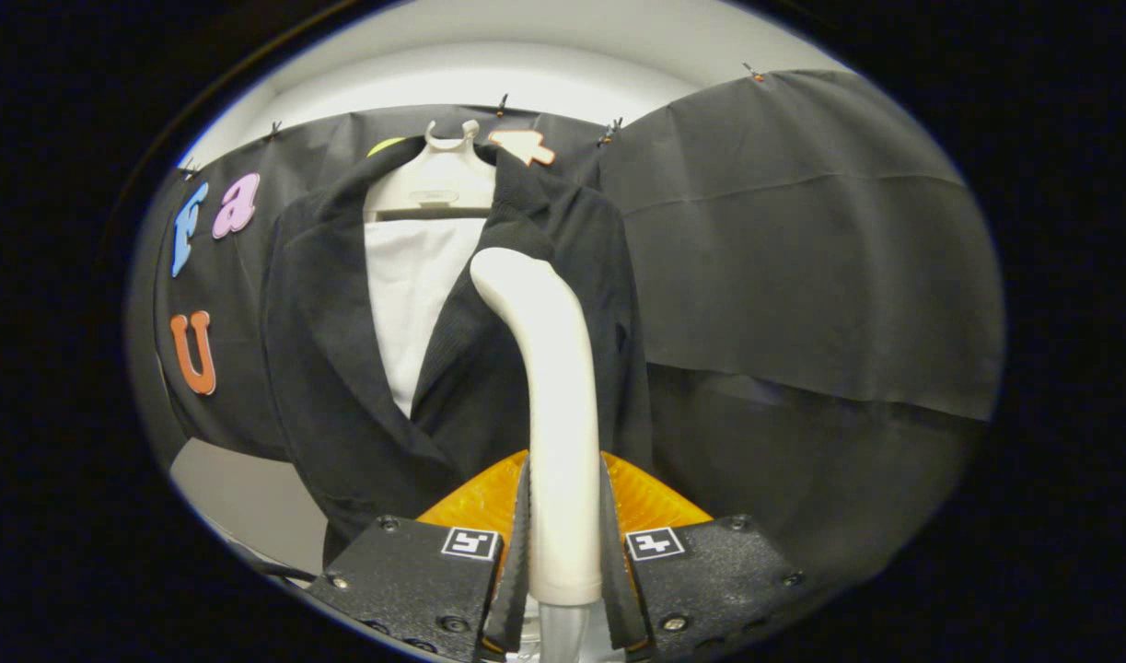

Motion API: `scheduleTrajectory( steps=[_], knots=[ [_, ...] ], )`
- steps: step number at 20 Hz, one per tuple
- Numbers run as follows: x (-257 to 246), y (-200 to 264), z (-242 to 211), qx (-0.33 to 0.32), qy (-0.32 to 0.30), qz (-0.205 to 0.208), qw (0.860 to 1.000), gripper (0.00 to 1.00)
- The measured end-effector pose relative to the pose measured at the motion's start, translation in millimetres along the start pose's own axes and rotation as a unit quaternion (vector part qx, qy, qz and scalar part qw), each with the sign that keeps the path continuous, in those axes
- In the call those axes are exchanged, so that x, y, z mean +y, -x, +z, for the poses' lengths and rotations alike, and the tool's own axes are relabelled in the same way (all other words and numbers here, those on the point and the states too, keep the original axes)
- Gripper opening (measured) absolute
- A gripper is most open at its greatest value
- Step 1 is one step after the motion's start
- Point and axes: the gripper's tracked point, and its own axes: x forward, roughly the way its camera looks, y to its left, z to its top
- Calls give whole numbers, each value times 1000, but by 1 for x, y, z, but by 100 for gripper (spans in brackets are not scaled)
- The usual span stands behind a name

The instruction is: Iron the clothes twice with a garment steamer, once on the left side and once on the right side.

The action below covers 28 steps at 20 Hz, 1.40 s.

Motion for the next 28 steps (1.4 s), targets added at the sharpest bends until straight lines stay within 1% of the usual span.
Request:
scheduleTrajectory(
  steps=[12, 28],
  knots=[
    [-1, 5, -55, 44, 21, -7, 999, 37],
    [-5, 7, -134, 107, 48, -2, 993, 37]
  ],
)
